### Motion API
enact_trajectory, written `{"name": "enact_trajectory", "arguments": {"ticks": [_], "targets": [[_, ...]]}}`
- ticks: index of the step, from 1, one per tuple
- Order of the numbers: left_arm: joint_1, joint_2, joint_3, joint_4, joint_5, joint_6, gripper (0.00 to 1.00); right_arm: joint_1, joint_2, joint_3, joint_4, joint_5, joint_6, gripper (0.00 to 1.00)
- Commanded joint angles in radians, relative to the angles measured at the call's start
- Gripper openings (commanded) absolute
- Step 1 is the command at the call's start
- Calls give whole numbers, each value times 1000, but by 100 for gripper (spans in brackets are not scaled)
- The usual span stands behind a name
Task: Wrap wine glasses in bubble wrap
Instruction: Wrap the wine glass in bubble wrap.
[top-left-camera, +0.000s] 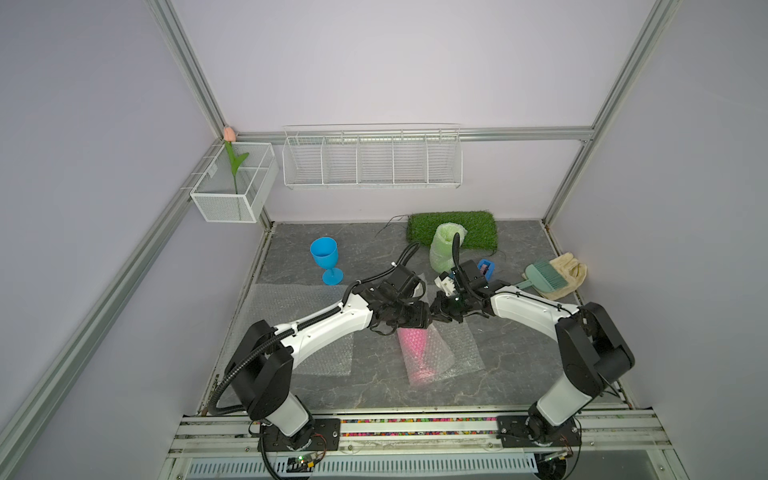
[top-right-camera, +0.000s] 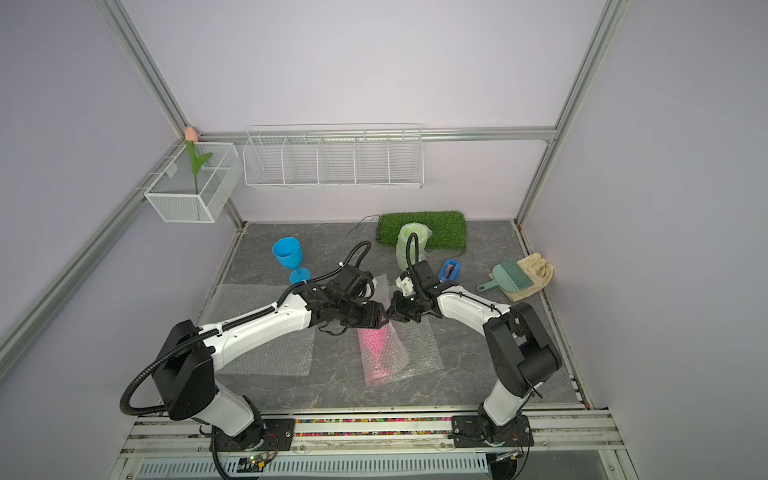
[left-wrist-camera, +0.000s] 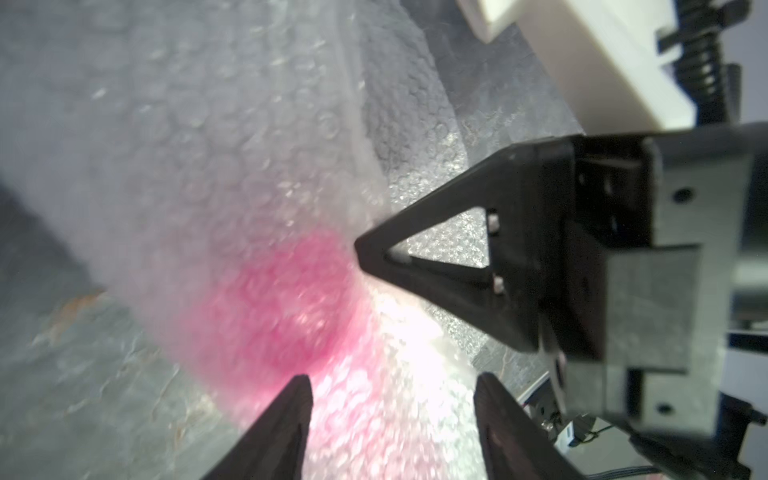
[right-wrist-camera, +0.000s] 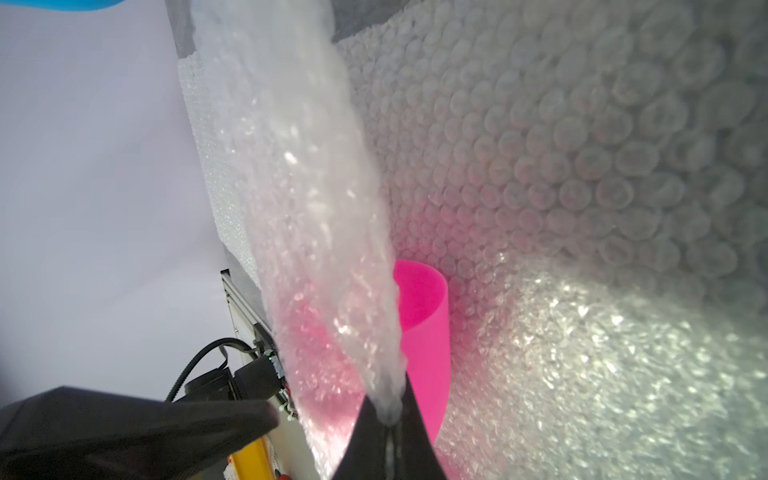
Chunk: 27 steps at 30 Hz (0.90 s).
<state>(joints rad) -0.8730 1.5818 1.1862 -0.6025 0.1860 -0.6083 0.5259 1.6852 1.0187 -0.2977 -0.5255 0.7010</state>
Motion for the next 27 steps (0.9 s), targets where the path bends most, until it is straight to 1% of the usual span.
{"name": "enact_trajectory", "arguments": {"ticks": [1,6,18,23,27], "targets": [[3,-10,22,-91,-129,-31,79,-5,33,38,-69,63,-62,7],[2,38,28,-91,-164,-90,100,-5,59,55,-74,55,-77,7],[-4,186,57,-31,-195,-215,100,-6,62,47,-89,50,-105,7],[-5,231,33,-1,-169,-226,100,-7,70,46,-111,94,-123,7],[-5,227,8,16,-166,-212,100,-11,69,37,-123,111,-129,7]]}}
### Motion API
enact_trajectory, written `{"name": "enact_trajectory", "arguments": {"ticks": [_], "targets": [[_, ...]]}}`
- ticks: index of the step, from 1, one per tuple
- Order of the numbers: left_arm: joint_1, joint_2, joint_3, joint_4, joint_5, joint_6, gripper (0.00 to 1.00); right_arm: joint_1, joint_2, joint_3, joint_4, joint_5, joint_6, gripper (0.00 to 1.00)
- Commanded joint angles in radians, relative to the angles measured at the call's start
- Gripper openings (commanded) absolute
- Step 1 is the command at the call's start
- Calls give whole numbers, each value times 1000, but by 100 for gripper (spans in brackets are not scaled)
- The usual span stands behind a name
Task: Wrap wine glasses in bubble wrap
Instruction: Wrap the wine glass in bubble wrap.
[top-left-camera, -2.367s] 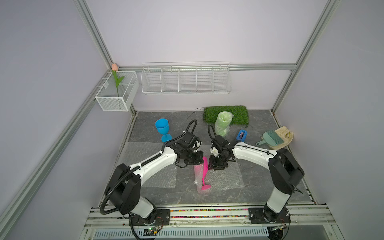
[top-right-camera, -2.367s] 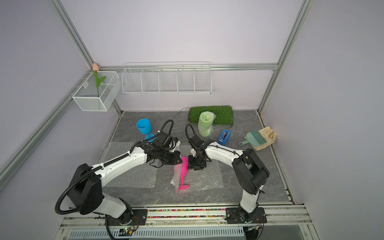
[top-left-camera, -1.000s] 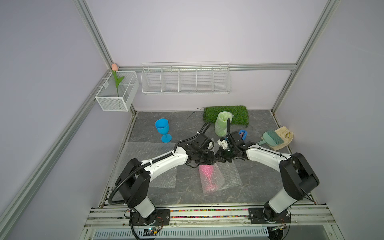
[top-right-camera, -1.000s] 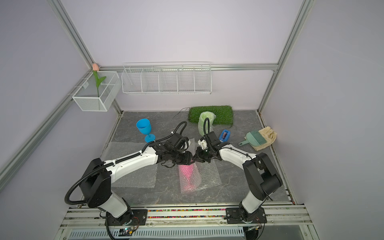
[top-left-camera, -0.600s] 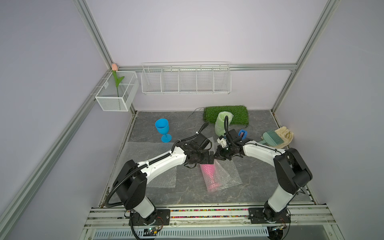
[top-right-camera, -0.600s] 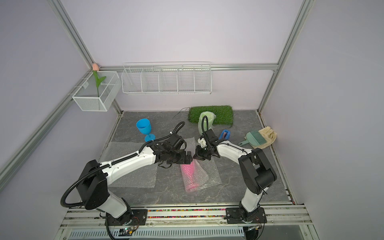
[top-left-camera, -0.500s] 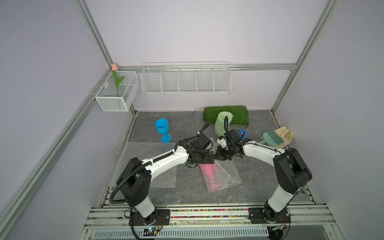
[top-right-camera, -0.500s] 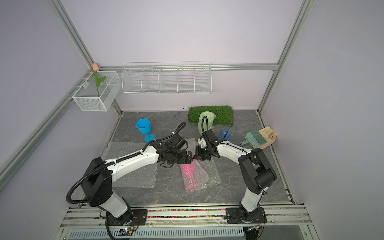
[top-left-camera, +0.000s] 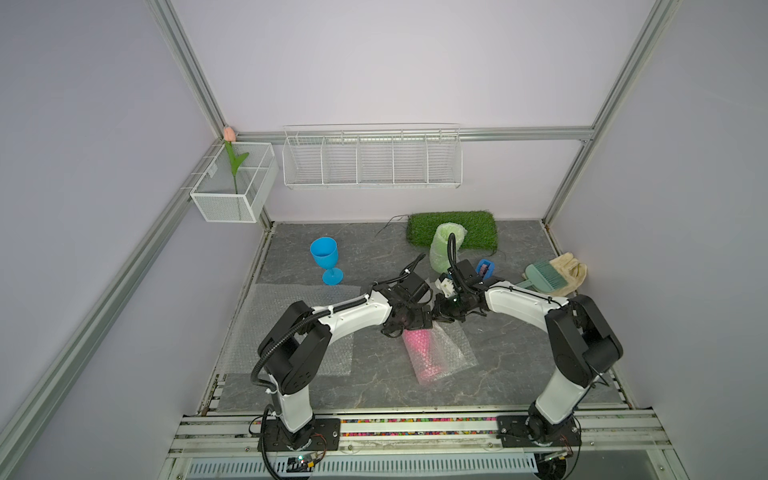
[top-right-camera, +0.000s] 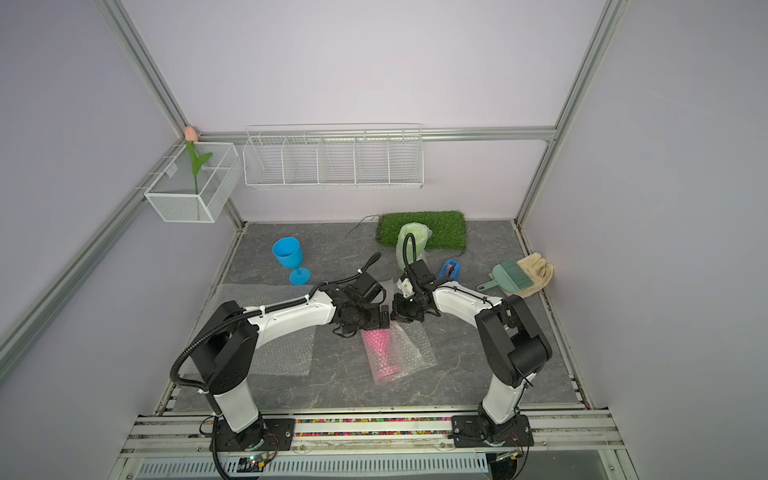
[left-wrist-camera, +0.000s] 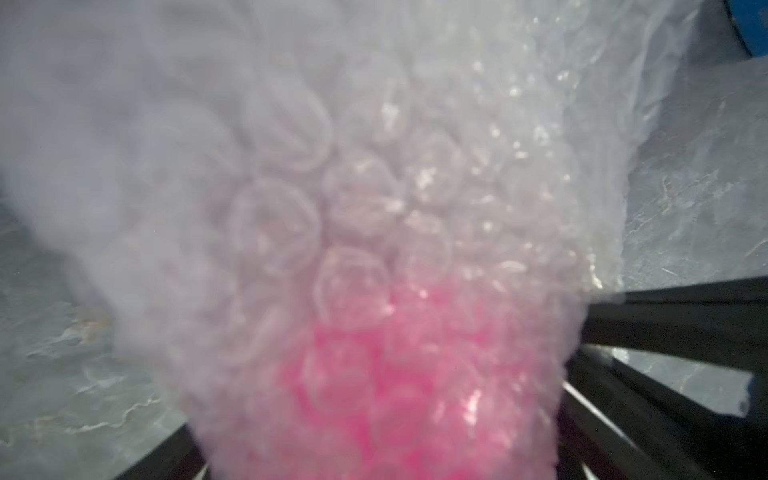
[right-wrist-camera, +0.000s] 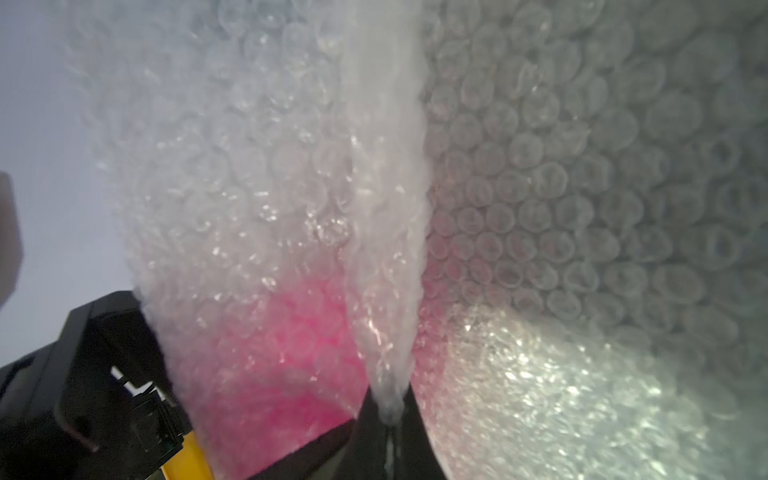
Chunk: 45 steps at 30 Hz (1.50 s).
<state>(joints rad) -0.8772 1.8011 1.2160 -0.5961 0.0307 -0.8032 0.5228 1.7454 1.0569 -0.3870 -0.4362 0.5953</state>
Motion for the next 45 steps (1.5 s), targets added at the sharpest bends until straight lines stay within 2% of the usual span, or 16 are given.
{"name": "enact_trajectory", "arguments": {"ticks": [1,5,8,11,14,19,24,27,36,41,45], "targets": [[-1,7,-27,12,-10,-12,99,-9,7,-5,-32,22,-20,7],[0,-8,-52,37,4,36,89,-7,-13,-11,-38,32,-16,11],[0,-28,-78,60,16,85,86,-7,-38,-8,-72,65,-17,24],[4,-61,-115,85,36,127,84,-8,-83,-8,-121,104,-22,43],[21,-107,-170,131,81,163,82,-6,-135,-16,-170,123,-29,50],[88,-186,-273,218,213,224,80,19,-191,-66,-208,55,-28,48],[194,-248,-397,352,418,251,76,107,-177,-114,-187,-8,12,42],[232,-267,-432,387,492,272,75,177,-146,-123,-136,-27,53,37],[250,-267,-439,367,521,315,73,376,0,-93,26,-65,193,25],[250,-274,-445,382,518,308,70,431,23,-92,44,-72,219,22],[250,-282,-440,348,451,299,66,440,6,-112,28,-85,210,24]]}}
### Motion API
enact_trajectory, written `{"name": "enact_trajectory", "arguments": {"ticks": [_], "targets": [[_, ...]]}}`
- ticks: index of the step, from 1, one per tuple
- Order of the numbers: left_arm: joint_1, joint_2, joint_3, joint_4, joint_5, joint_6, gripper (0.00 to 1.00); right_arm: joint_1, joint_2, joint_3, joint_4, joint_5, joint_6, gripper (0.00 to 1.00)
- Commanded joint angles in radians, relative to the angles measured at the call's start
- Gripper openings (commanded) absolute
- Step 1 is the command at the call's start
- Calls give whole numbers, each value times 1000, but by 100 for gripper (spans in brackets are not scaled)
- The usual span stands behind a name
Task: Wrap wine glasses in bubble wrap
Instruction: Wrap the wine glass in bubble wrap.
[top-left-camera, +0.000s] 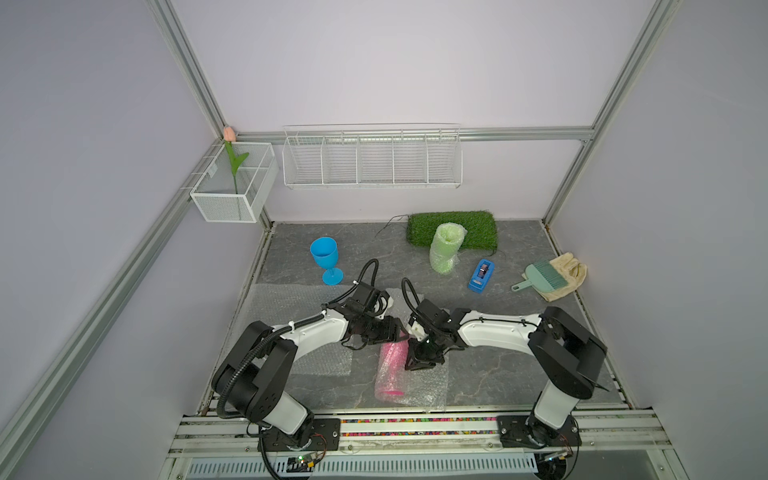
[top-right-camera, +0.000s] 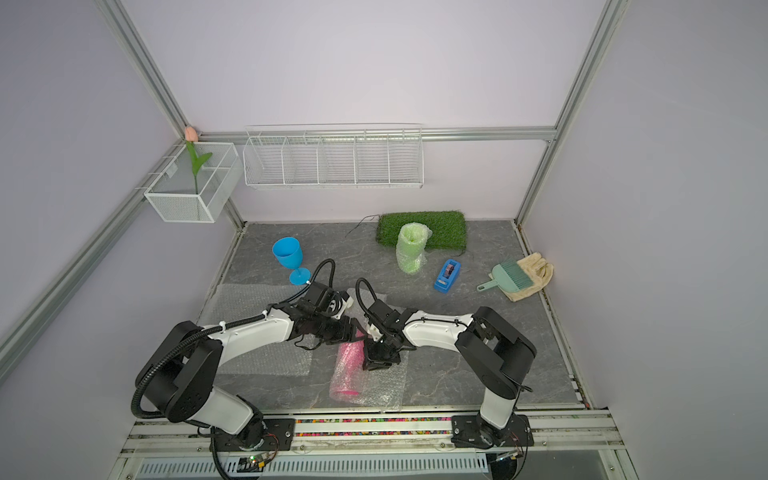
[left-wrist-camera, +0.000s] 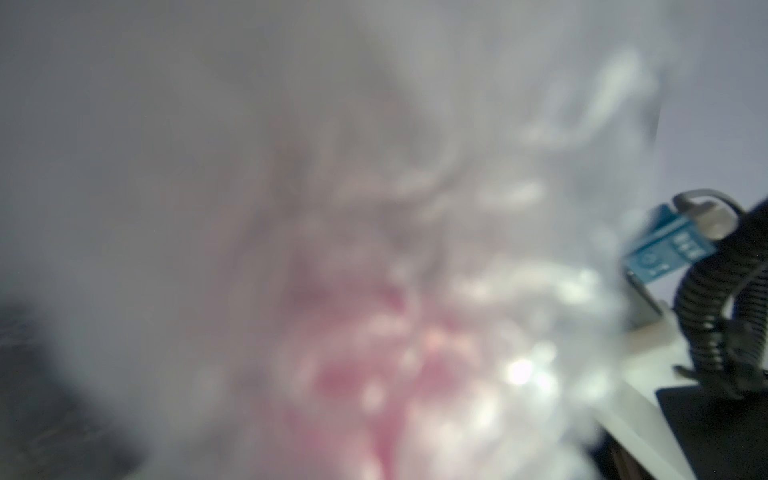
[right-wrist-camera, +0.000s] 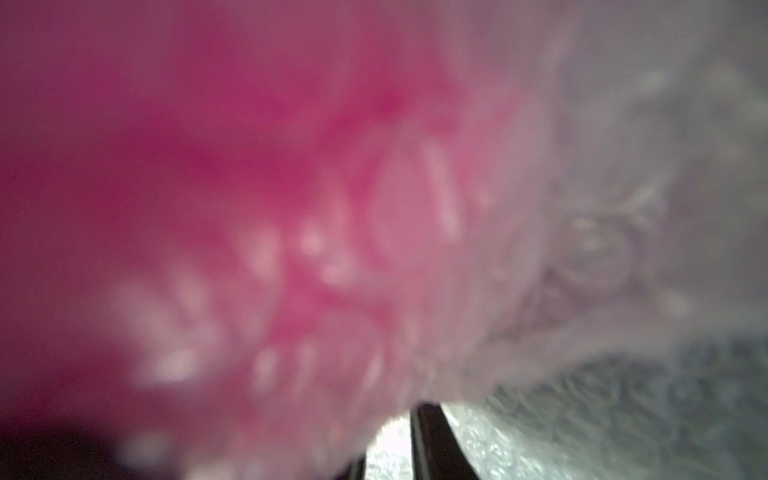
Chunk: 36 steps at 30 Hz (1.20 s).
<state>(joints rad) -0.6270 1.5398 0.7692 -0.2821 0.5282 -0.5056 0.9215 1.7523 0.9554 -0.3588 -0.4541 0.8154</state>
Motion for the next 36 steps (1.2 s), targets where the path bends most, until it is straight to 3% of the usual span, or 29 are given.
{"name": "enact_trajectory", "arguments": {"ticks": [1,14,23,29,36], "targets": [[0,-24,10,21,-66,-1,65,40,-9,-15,-11,-70,-16,25],[0,-33,91,-142,-282,-24,62,42,-96,-103,-6,-131,-43,23],[-14,51,264,-412,-496,17,61,-74,-203,-119,-90,-23,-63,23],[-71,157,401,-589,-636,19,61,-167,-247,-171,-73,23,-52,32],[-146,304,539,-704,-703,-20,61,-169,-172,-231,131,-60,35,44]]}}
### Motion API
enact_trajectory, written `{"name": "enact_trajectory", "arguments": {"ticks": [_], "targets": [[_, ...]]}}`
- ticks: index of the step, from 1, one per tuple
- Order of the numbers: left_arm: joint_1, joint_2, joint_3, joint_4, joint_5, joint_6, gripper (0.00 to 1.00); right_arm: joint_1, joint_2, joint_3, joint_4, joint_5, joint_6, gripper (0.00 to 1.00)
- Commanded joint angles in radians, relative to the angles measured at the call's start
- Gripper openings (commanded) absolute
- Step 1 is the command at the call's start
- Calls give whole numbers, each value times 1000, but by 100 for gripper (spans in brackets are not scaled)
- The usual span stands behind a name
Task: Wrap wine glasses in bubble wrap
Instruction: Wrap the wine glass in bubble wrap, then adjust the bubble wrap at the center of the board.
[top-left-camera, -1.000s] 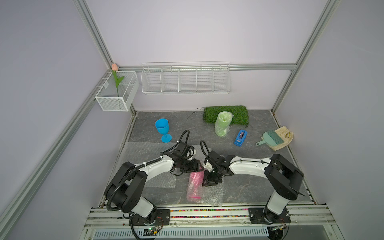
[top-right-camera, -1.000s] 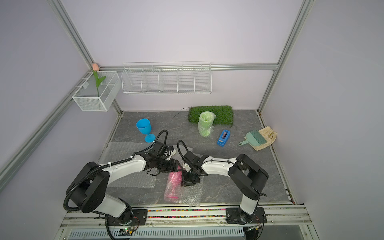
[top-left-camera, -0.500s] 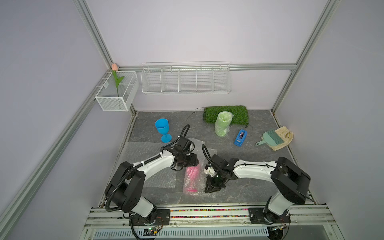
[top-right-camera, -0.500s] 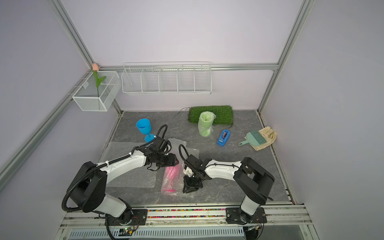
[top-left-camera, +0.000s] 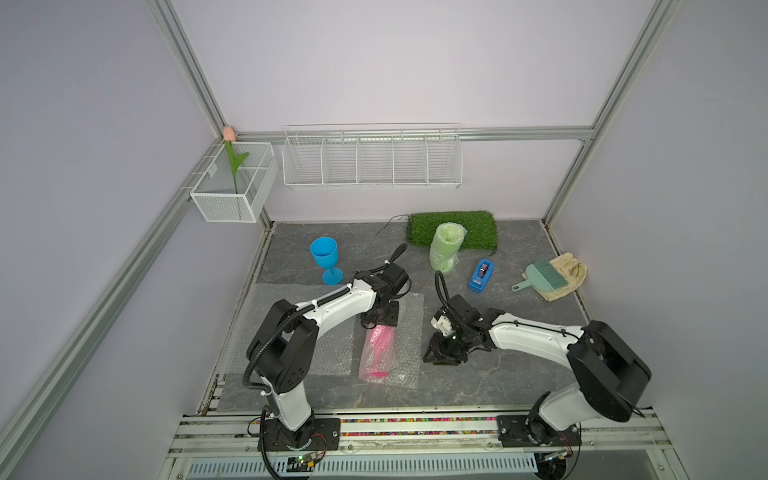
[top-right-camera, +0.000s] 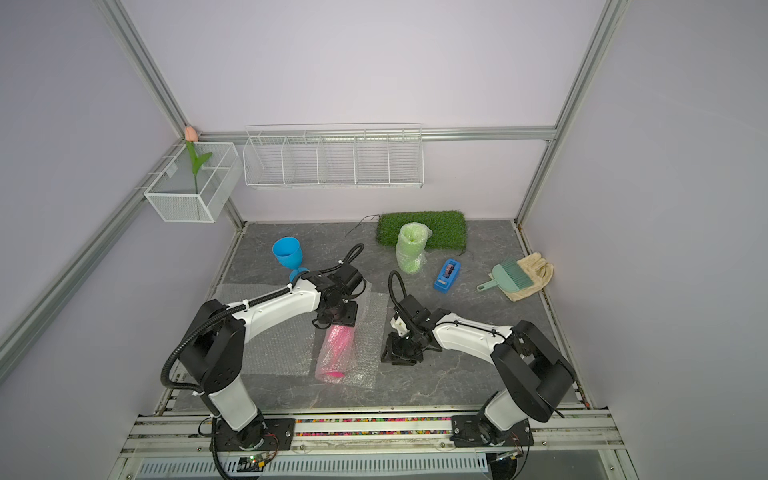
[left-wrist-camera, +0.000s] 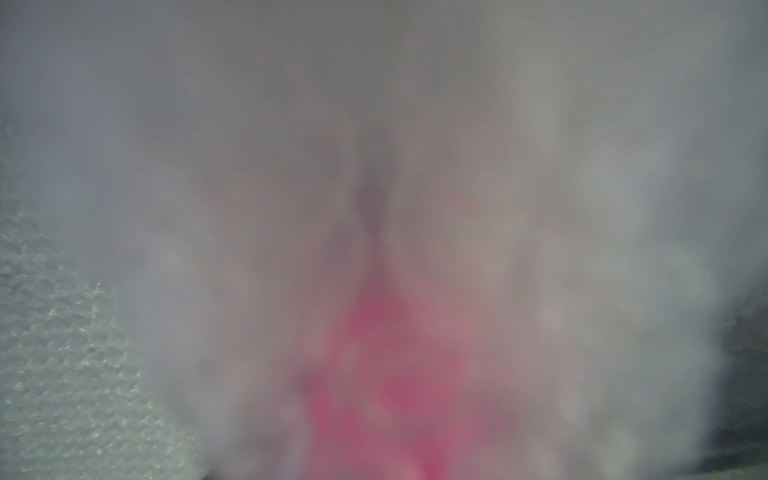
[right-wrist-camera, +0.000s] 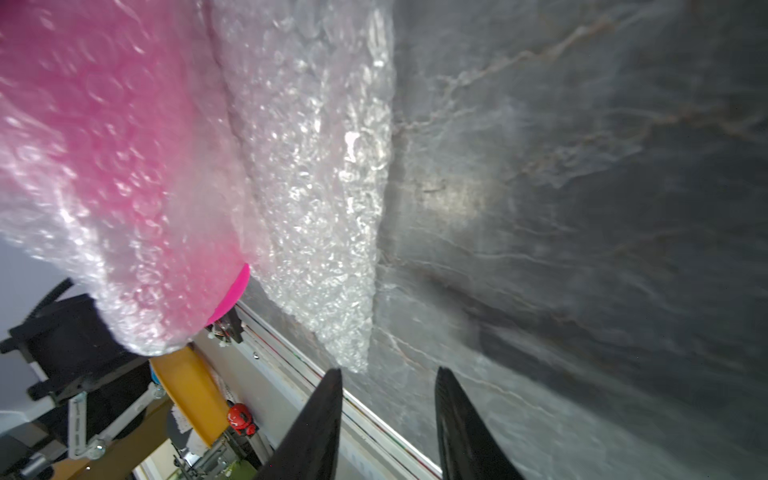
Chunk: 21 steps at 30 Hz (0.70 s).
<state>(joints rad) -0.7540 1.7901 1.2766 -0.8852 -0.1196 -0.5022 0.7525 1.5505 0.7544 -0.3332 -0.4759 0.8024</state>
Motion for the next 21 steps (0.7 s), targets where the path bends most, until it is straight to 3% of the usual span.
{"name": "enact_trajectory", "arguments": {"ticks": [1,6,13,17,21], "targets": [[-25,71,48,-107,-58,-30,61,1,39,-42,146,-57,66,47],[-35,113,80,-106,-21,-59,61,9,92,-86,302,-107,131,59],[-34,116,67,-66,42,-89,60,43,224,-125,673,-221,296,62],[-34,113,58,-48,67,-105,60,46,245,-176,894,-226,402,54],[-33,107,57,-48,67,-113,59,38,194,-204,855,-190,385,41]]}}
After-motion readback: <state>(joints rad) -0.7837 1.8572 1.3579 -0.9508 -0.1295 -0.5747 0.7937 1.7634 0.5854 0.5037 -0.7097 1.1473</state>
